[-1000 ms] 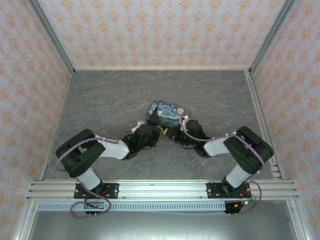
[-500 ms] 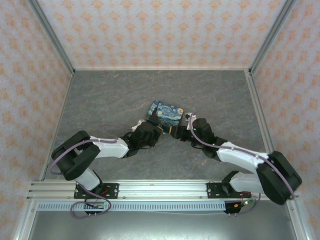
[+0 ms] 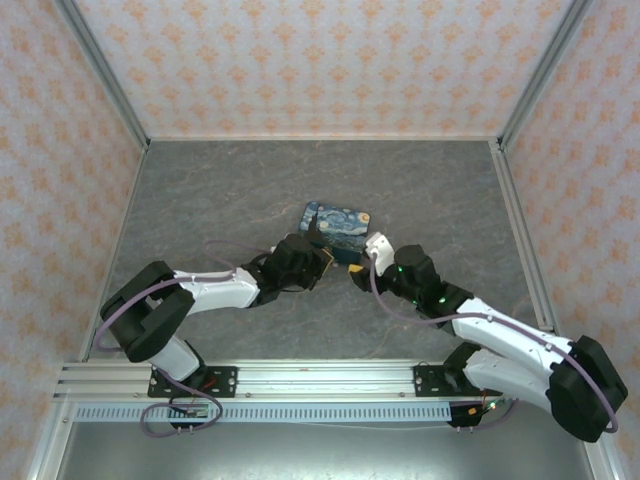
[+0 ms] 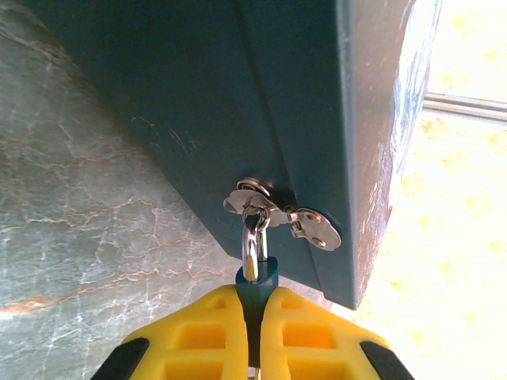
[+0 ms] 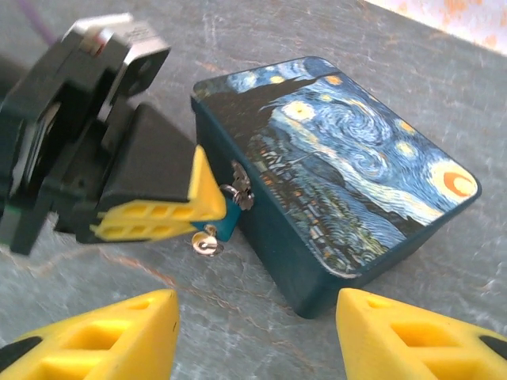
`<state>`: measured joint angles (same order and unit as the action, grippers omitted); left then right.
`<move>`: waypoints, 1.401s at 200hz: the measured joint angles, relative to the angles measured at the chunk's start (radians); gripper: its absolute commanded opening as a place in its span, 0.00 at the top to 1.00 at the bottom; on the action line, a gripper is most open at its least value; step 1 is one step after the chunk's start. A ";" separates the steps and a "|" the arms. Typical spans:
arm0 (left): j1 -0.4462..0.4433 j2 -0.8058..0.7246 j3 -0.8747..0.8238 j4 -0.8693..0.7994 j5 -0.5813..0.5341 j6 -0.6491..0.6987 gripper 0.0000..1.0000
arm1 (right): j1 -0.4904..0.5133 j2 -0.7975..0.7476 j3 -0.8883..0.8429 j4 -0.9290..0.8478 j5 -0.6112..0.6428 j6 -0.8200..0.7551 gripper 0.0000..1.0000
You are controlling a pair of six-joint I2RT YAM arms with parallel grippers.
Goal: Unlock a padlock with a key
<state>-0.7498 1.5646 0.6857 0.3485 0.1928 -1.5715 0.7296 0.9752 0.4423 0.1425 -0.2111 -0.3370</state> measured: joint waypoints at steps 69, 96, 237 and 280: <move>0.013 0.000 0.008 -0.005 0.037 0.002 1.00 | 0.137 0.149 0.000 0.076 0.257 -0.376 0.47; 0.015 0.002 0.008 -0.005 0.043 0.002 1.00 | 0.172 0.200 0.001 0.125 0.306 -0.444 0.49; 0.019 0.022 0.008 0.000 0.062 0.001 1.00 | 0.196 0.392 0.060 0.241 0.317 -0.448 0.77; 0.023 0.029 0.008 0.000 0.062 -0.001 1.00 | 0.199 0.420 0.063 0.256 0.317 -0.433 0.81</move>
<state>-0.7265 1.5932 0.6933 0.3485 0.2546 -1.5726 0.9287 1.3956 0.5053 0.3988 0.1059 -0.7704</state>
